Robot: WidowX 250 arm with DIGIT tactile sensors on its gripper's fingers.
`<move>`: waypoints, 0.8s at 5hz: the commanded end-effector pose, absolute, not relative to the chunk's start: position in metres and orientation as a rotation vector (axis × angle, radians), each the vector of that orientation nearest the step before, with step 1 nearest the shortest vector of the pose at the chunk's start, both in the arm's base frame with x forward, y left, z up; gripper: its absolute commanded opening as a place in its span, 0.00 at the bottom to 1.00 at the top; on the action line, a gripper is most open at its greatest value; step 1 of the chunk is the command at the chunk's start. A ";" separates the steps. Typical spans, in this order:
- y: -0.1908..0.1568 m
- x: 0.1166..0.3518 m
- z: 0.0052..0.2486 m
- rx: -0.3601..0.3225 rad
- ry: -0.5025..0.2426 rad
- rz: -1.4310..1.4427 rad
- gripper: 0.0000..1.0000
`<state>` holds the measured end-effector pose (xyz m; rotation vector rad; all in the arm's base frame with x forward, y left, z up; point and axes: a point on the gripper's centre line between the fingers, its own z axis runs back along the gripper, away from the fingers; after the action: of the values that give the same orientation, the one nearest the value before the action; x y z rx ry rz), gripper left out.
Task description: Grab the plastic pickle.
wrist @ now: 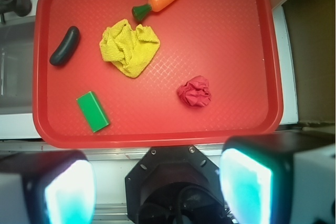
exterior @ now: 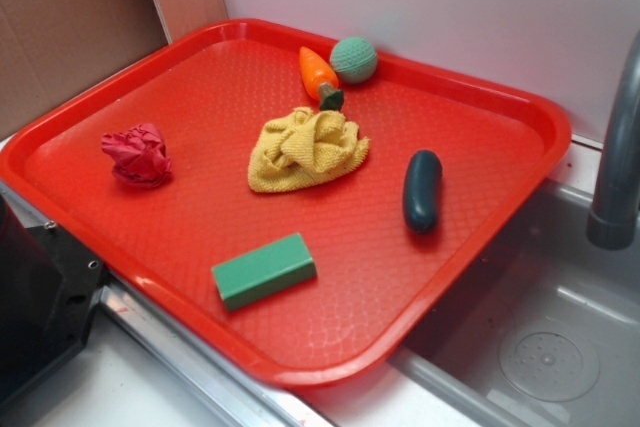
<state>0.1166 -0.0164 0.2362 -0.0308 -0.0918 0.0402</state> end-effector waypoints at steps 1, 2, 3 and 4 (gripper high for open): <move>-0.016 0.117 0.236 -0.031 -0.092 0.040 1.00; -0.023 0.127 0.233 -0.019 -0.137 0.111 1.00; -0.035 0.138 0.224 -0.067 -0.168 0.247 1.00; -0.050 0.155 0.212 -0.076 -0.208 0.423 1.00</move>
<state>0.1535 -0.0480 0.2042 -0.0572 -0.1842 0.4450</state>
